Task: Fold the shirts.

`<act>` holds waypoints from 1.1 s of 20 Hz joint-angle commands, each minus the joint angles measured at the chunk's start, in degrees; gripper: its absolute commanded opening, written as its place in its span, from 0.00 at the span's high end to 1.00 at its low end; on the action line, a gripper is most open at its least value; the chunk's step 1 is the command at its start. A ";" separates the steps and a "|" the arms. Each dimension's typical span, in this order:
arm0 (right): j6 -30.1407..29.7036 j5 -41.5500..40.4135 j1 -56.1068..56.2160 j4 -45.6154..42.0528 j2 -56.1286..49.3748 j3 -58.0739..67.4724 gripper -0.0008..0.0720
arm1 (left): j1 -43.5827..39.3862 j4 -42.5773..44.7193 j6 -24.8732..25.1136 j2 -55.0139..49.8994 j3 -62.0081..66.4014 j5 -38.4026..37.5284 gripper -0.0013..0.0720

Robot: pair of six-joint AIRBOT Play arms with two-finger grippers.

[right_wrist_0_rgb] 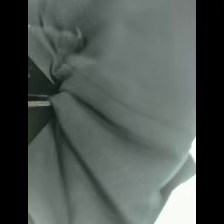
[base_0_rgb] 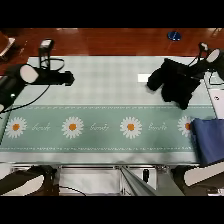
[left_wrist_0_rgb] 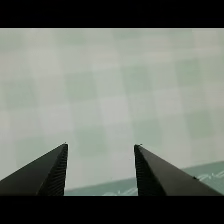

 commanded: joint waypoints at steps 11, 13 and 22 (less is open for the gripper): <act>-7.63 1.11 11.37 9.73 33.64 21.11 0.96 | -1.44 -16.61 -4.22 40.54 -33.31 -3.61 0.29; -7.87 2.97 13.92 9.77 34.60 24.79 0.96 | -1.44 -16.63 -4.24 40.41 -33.31 -3.08 0.29; -5.95 11.32 38.91 10.99 35.54 13.49 0.96 | -1.38 -14.95 -4.02 40.44 -33.29 5.62 0.29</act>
